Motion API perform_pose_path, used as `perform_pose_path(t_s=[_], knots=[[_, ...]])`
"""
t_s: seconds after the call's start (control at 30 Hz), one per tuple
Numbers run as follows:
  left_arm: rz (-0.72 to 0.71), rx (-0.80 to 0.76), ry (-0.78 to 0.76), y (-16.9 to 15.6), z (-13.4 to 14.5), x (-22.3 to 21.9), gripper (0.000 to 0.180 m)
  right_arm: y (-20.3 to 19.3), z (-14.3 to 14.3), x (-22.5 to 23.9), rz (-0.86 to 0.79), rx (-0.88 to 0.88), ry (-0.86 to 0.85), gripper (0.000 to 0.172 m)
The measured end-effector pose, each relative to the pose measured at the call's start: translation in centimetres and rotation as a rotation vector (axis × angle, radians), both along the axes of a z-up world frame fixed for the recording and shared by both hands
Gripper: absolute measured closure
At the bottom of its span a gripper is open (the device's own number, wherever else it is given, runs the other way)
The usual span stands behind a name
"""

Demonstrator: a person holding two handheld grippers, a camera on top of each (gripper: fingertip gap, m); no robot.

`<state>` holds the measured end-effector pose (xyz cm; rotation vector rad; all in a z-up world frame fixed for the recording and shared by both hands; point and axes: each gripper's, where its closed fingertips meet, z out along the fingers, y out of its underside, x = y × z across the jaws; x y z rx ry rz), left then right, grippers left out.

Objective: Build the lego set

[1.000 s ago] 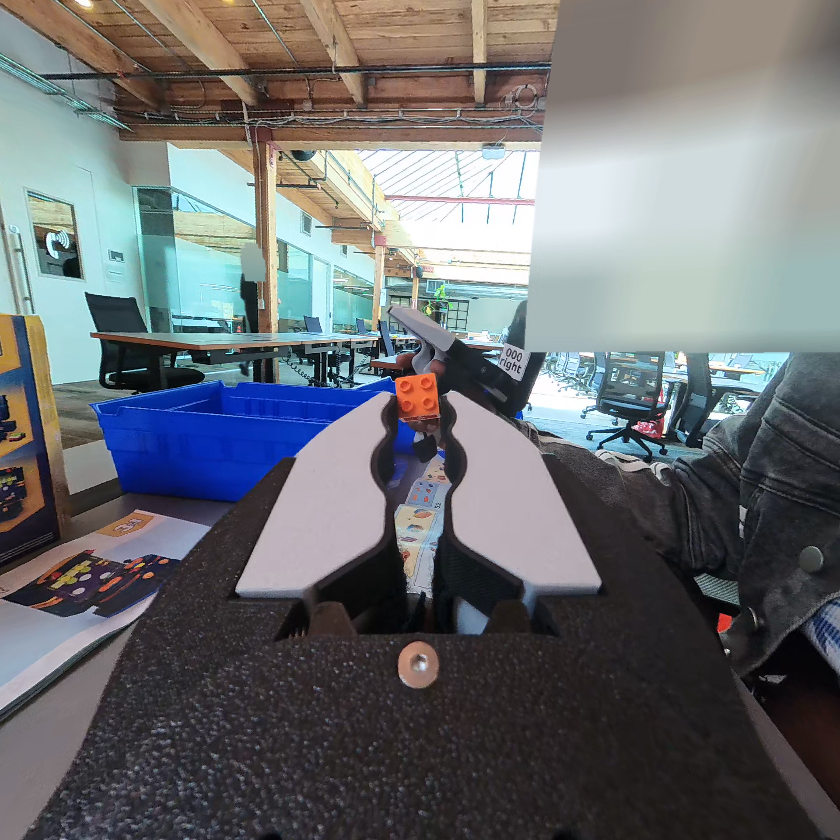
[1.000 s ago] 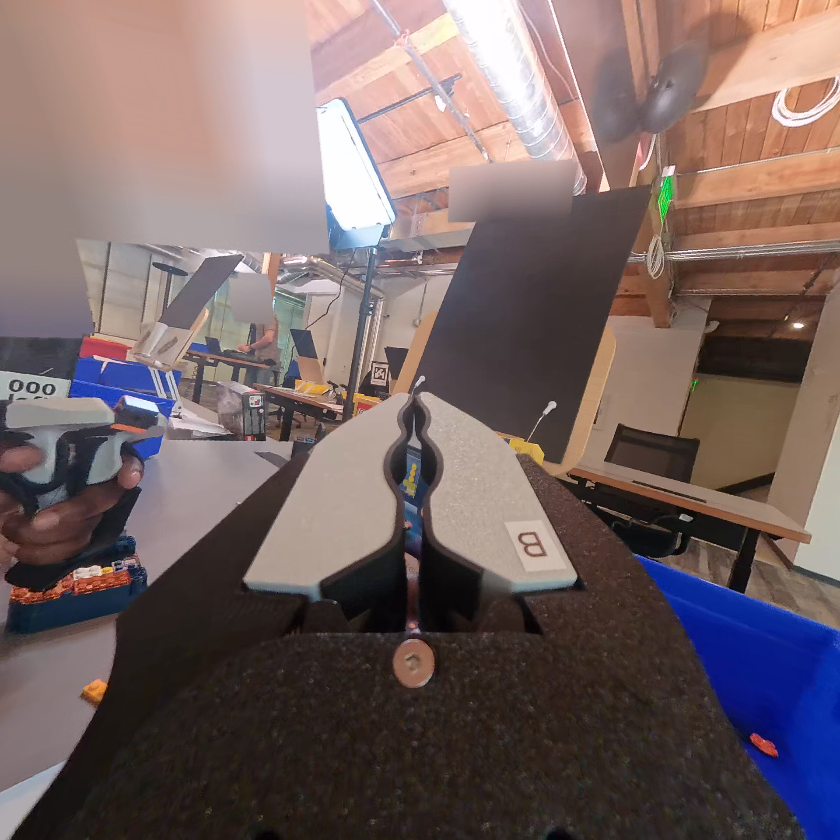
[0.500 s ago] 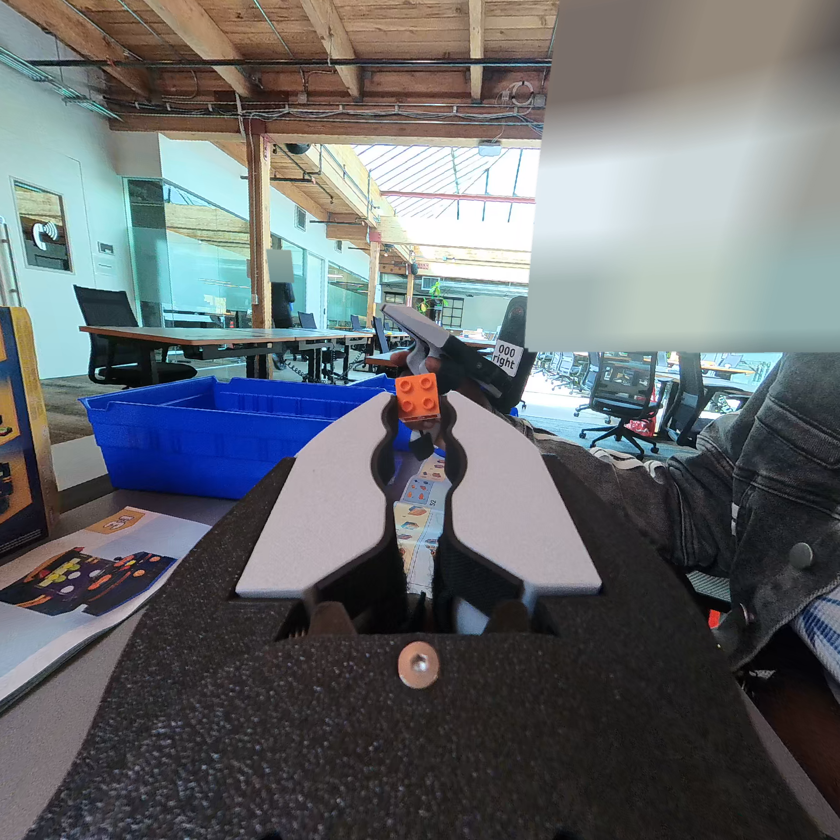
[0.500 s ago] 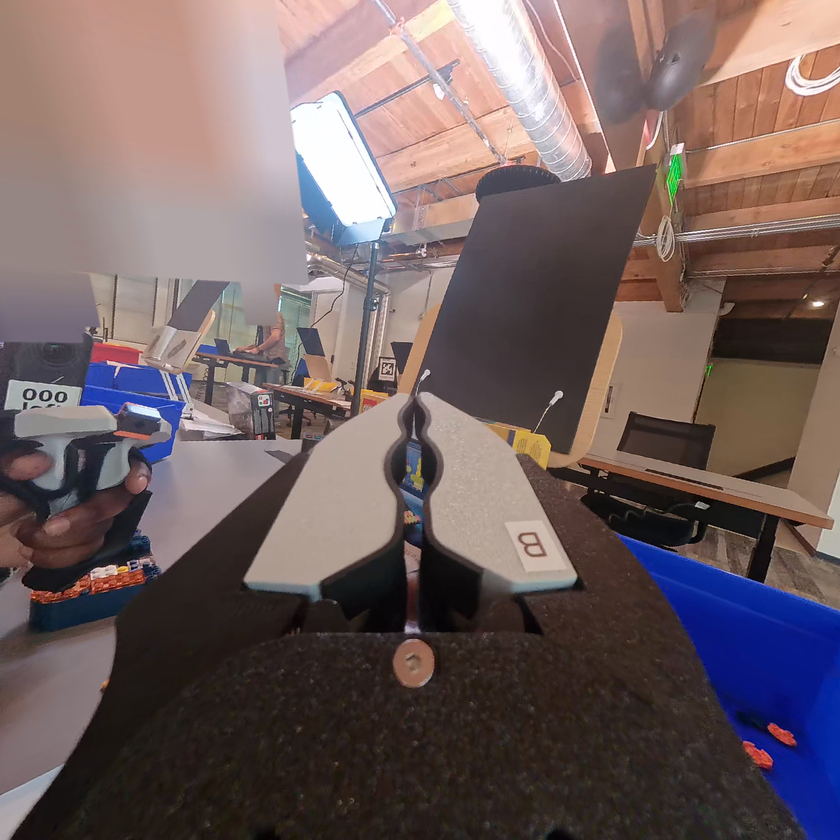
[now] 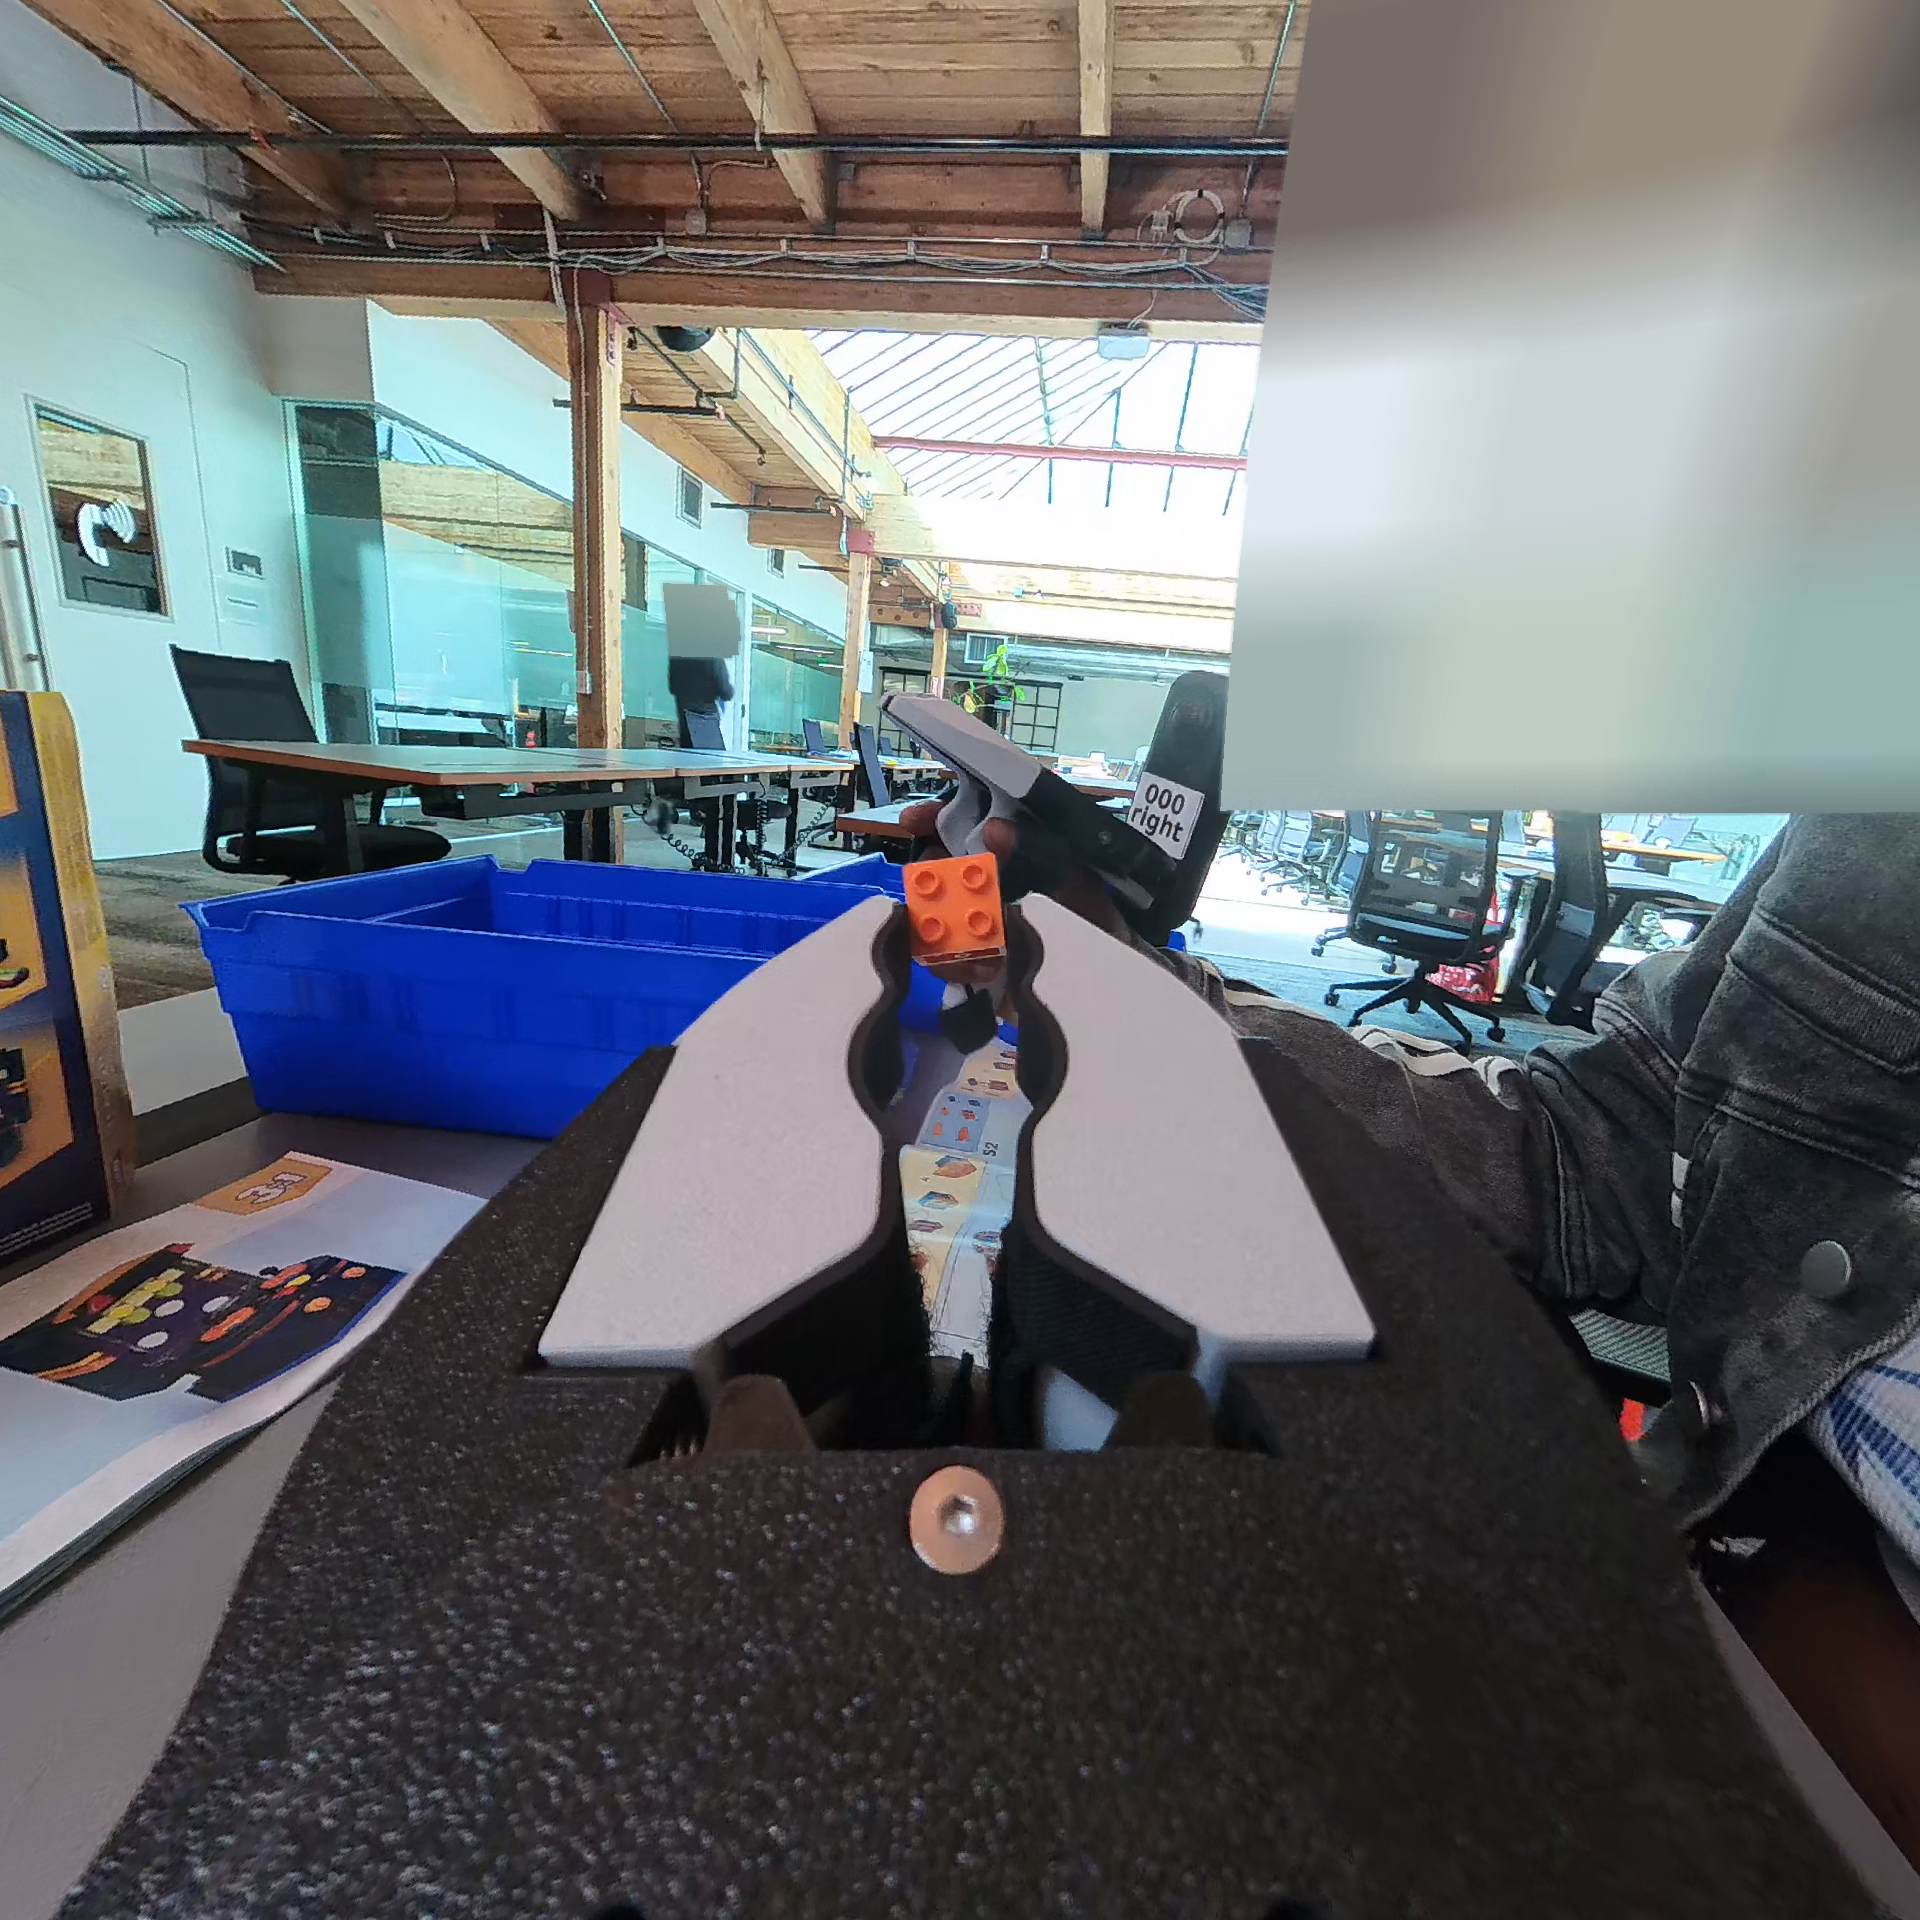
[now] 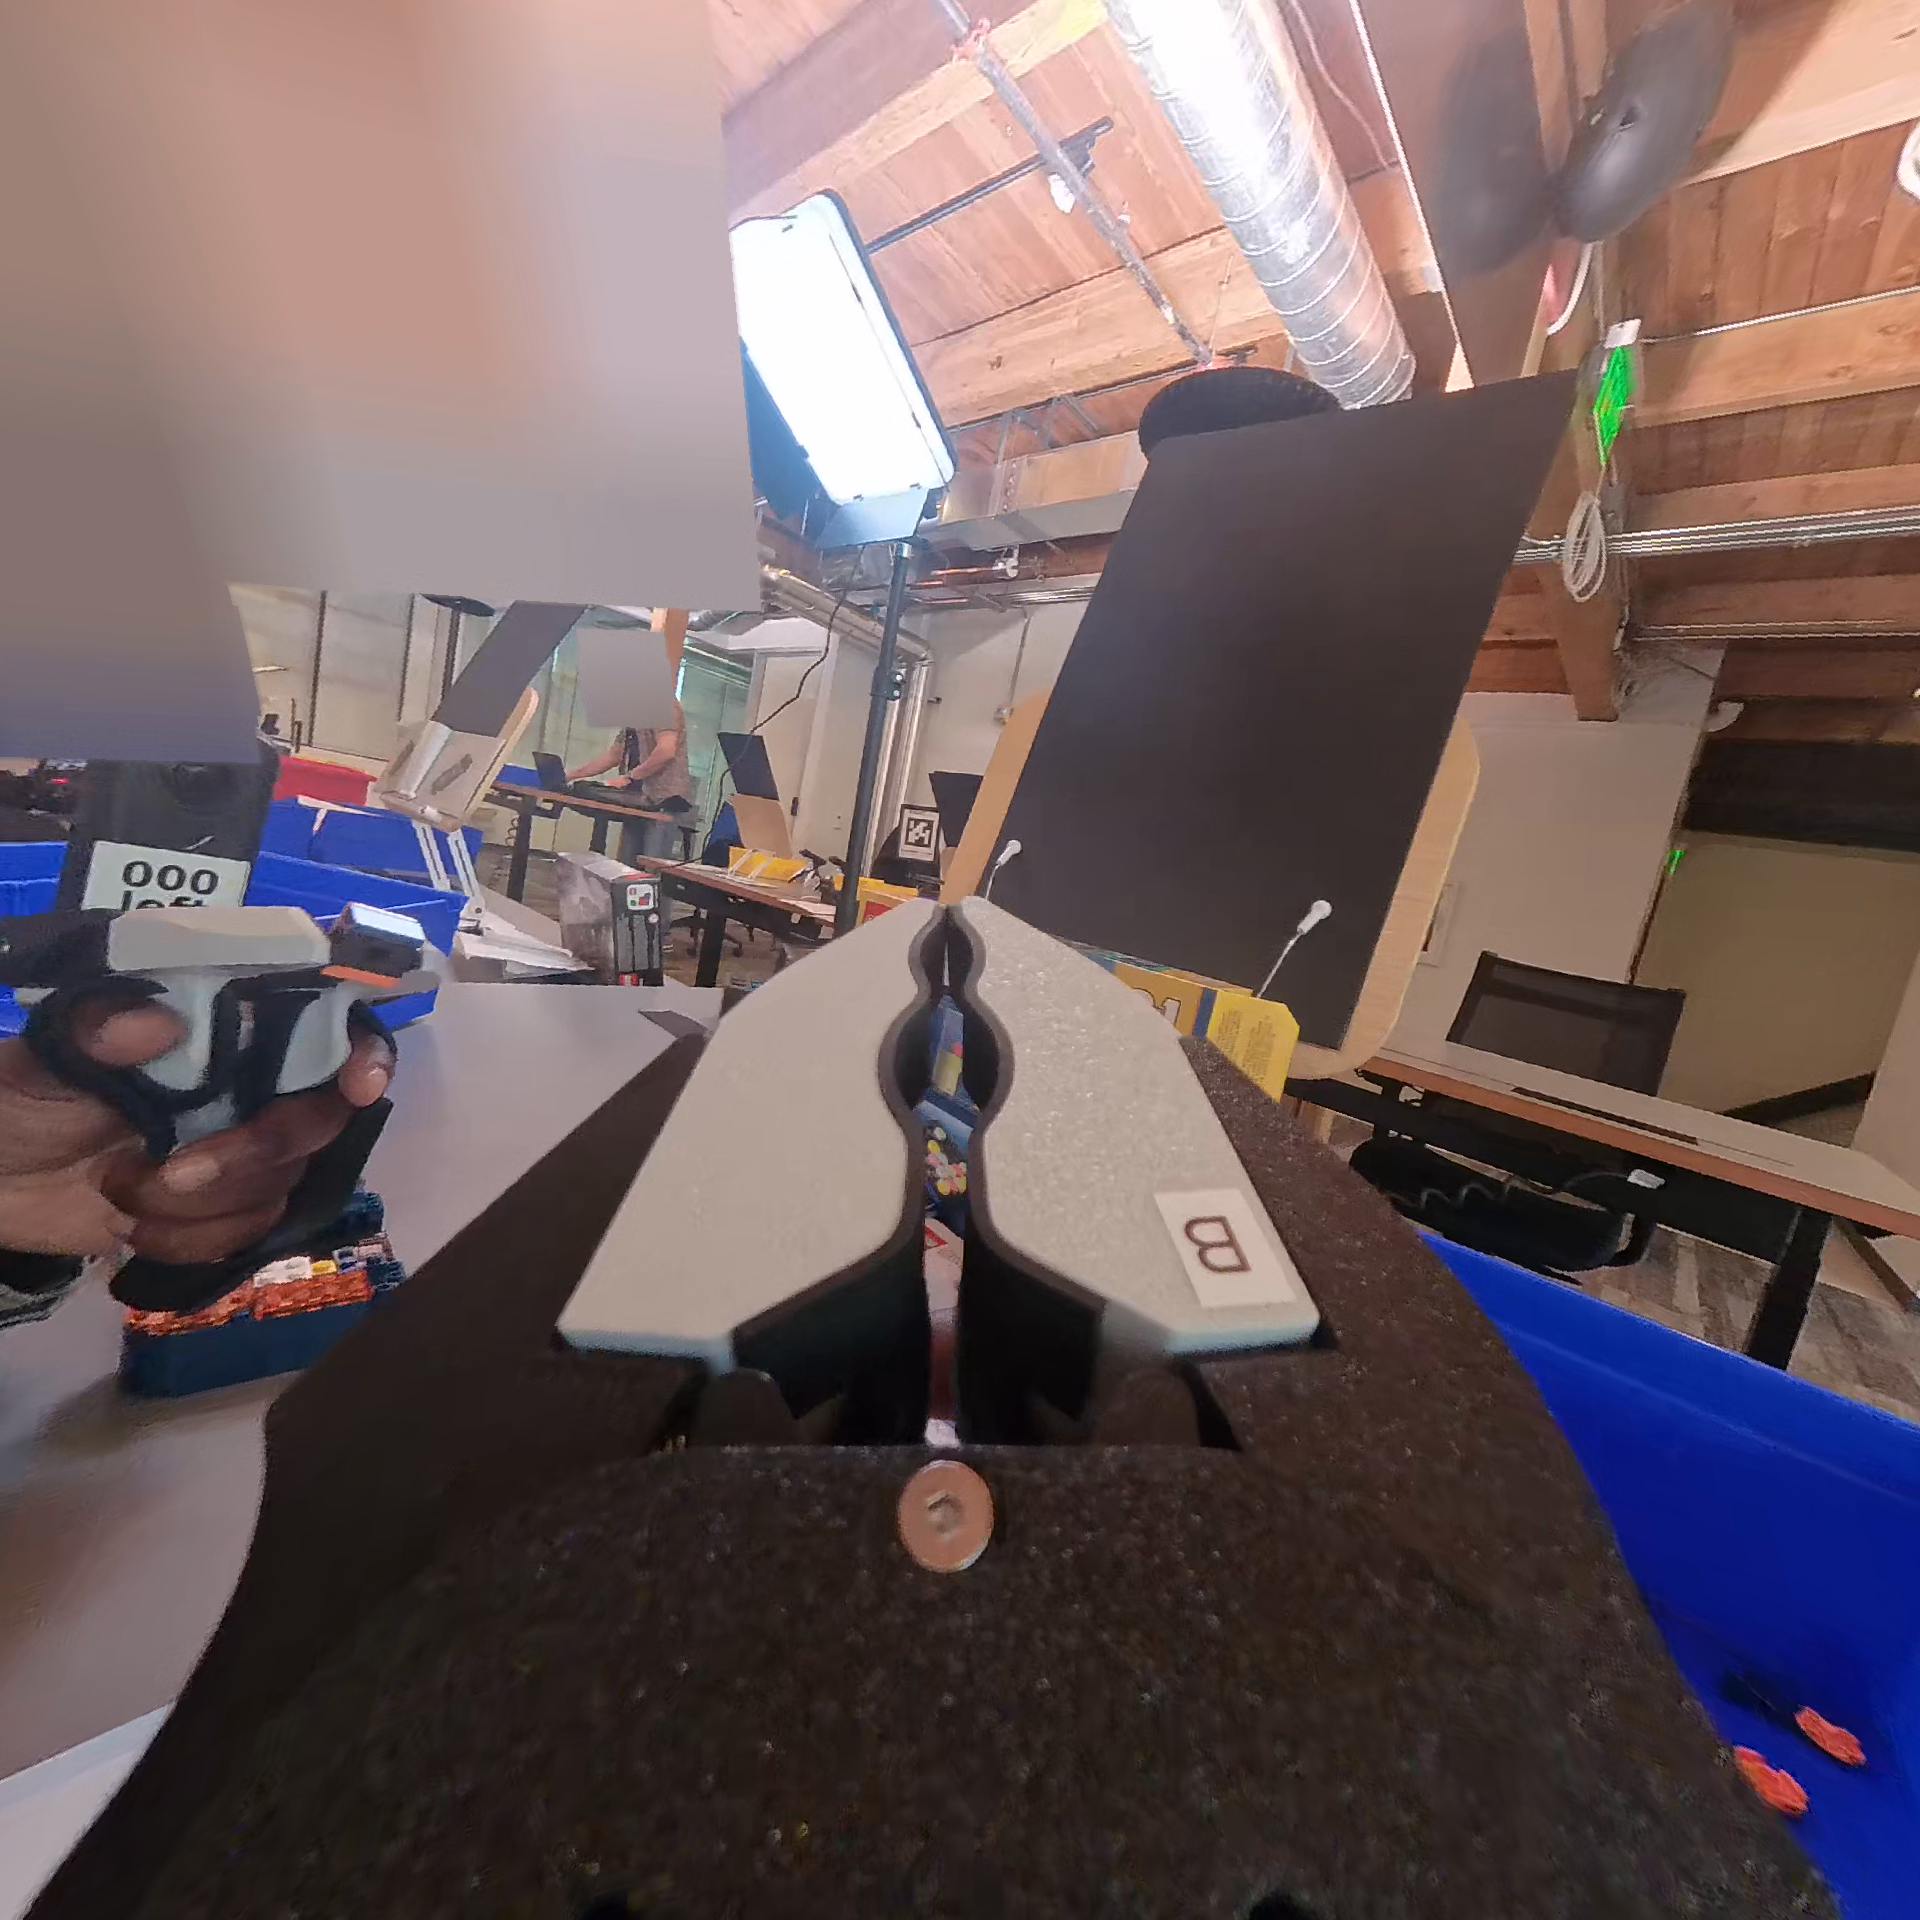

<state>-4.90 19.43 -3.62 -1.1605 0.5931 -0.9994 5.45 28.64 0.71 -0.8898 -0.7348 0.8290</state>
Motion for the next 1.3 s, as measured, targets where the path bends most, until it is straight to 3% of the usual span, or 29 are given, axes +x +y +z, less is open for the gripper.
perform_pose_path(t_s=[0.1, 0.3, 0.5, 0.63, 0.8, 0.87, 0.93, 1.1, 1.17, 1.23, 1.3], knots=[[0.083, 0.035, 0.013, 0.4, 0.2, -0.6, 0.164, -0.1, -0.2, -0.5, 0.045, -0.039, 0.001, 0.172], [0.445, 0.191, 0.216, 1.7, 0.3, -2.2, 0.164, -0.4, -1.0, -1.5, 0.208, -0.210, -0.023, 0.162], [0.698, 0.364, 0.496, 2.1, -0.3, -2.0, 0.164, -6.7, -1.7, -6.8, 0.595, -0.443, -0.120, 0.146], [0.757, 0.451, 0.627, 1.9, -0.7, -1.1, 0.164, -8.4, -3.7, -9.8, 0.577, -0.515, -0.208, 0.141], [0.754, 0.517, 0.687, 1.4, -0.9, 0.0, 0.164, -8.6, -5.6, -11.2, 0.546, -0.549, -0.273, 0.141], [0.747, 0.533, 0.717, 1.3, -1.2, 0.4, 0.164, -8.9, -5.7, -11.3, 0.561, -0.533, -0.272, 0.160], [0.730, 0.543, 0.728, 1.3, -1.3, 0.6, 0.164, -8.7, -5.9, -11.1, 0.546, -0.499, -0.301, 0.161], [0.360, 0.347, 0.543, 0.0, -1.5, 1.7, 0.152, -7.5, -5.4, -8.3, 0.522, -0.341, -0.424, 0.161], [0.221, 0.308, 0.511, -0.8, -1.7, 2.2, 0.145, -8.4, -5.9, -6.7, 0.687, -0.430, -0.505, 0.161], [0.219, 0.388, 0.599, -1.0, -2.8, 2.8, 0.141, -10.4, -6.7, -5.0, 0.935, -0.565, -0.578, 0.161], [0.199, 0.492, 0.708, -1.7, -4.3, 4.3, 0.138, -11.1, -7.6, -4.6, 1.031, -0.638, -0.614, 0.161]])
